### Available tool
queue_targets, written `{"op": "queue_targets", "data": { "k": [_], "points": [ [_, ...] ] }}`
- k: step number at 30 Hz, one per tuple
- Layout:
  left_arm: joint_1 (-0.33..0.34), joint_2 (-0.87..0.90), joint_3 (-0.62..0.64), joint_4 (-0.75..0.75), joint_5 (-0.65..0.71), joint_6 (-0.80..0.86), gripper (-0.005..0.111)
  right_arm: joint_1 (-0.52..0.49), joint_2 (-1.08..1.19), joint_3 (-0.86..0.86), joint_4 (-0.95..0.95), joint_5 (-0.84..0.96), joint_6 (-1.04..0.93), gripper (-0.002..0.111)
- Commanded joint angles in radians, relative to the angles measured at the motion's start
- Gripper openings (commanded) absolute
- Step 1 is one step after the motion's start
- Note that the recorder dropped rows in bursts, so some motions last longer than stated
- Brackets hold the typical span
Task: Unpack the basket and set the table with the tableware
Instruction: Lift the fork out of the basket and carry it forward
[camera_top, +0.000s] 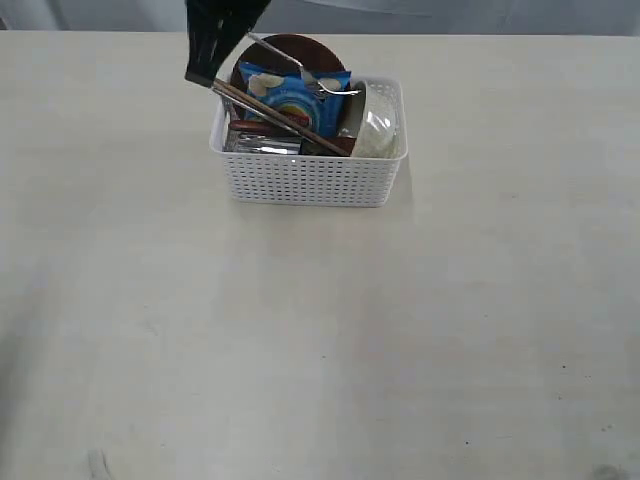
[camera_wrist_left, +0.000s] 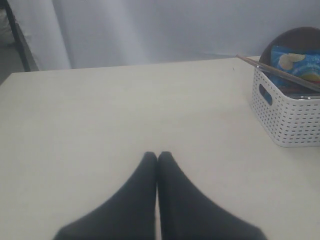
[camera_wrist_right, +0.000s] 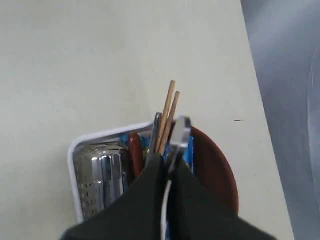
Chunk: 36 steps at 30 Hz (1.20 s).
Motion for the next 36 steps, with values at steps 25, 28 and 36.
{"op": "queue_targets", "data": {
  "k": [25,28,36],
  "points": [
    [0.004,-0.005,0.003,-0.003,-0.007,0.002,0.0,0.272,-0.153,0.484,0.396,-0.323,-0.734,-0.001],
    [0.004,-0.005,0.003,-0.003,-0.007,0.002,0.0,0.293,-0.153,0.607,0.374,-0.555,-0.82,-0.001],
    [0.004,-0.005,0.003,-0.003,-0.007,0.002,0.0,0.301,-0.153,0.803,0.366,-0.679,-1.076,-0.001]
  ]
}}
